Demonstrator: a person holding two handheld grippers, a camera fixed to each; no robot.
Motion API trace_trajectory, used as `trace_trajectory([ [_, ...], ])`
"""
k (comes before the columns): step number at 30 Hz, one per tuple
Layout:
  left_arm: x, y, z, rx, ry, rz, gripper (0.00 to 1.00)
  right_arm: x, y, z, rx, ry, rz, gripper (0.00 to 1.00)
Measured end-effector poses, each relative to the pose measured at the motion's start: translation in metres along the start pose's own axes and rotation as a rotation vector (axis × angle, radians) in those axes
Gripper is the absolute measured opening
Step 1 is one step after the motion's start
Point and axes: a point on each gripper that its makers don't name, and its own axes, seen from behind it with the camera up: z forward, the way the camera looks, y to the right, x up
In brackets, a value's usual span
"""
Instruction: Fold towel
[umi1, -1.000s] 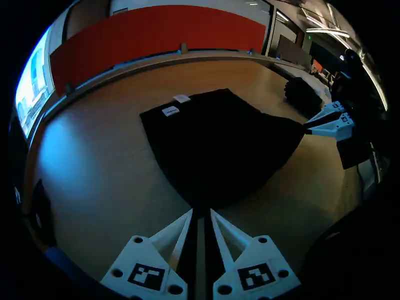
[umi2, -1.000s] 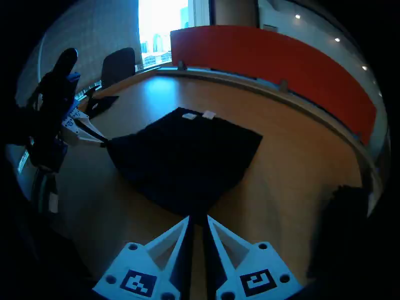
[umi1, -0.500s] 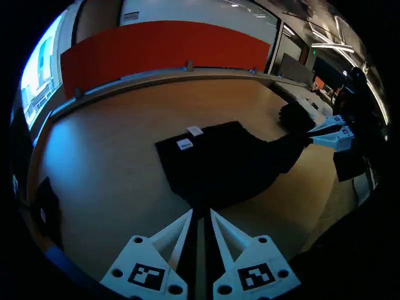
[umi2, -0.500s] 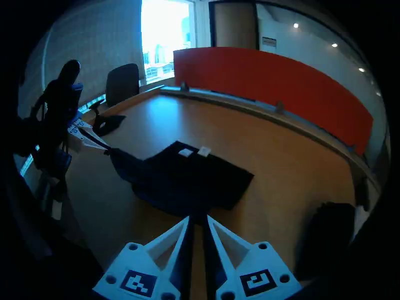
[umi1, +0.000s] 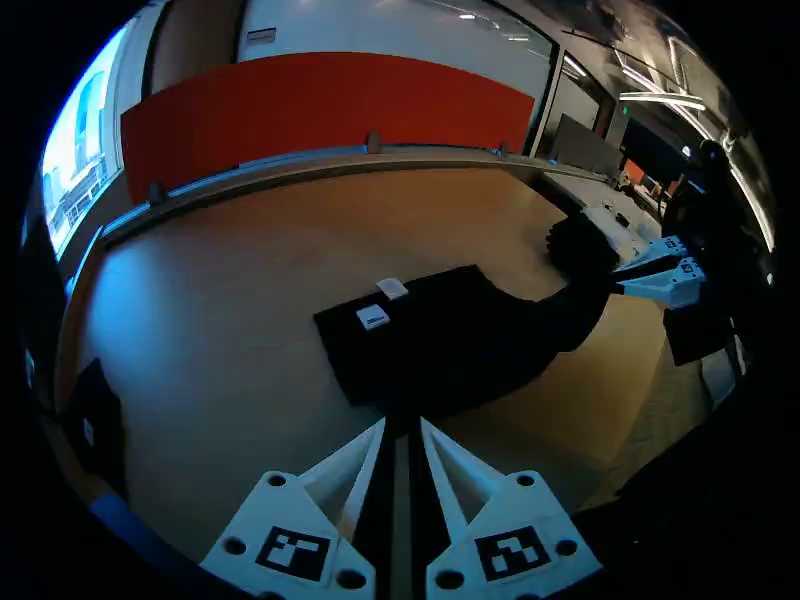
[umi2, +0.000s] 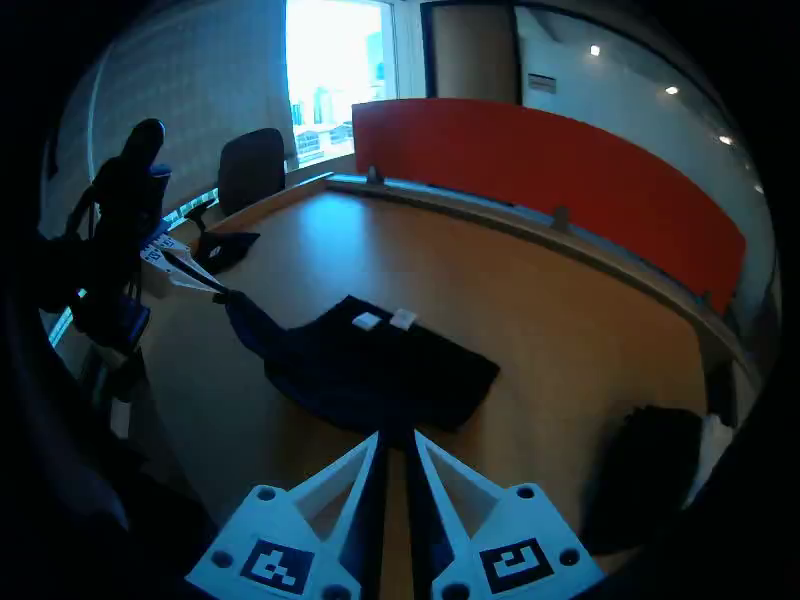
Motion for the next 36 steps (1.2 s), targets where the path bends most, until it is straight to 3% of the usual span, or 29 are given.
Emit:
trace_trajectory([
  [6,0.002,-0.001,0.006,0.001,0.004,-0.015,0.08,0.001,0.002,0.004,0.001,-0.003,-0.001,0.11],
  [12,0.007,-0.009,0.017,0.013,0.01,-0.025,0.08,0.0,0.008,0.015,-0.002,-0.016,-0.001,0.1],
  [21,0.019,-0.023,0.044,0.021,0.018,-0.016,0.08,0.003,0.024,0.04,-0.016,-0.034,-0.009,0.1],
  [36,0.026,-0.042,0.089,0.022,0.001,-0.038,0.08,0.006,0.05,0.081,-0.022,-0.055,0.043,0.1],
])
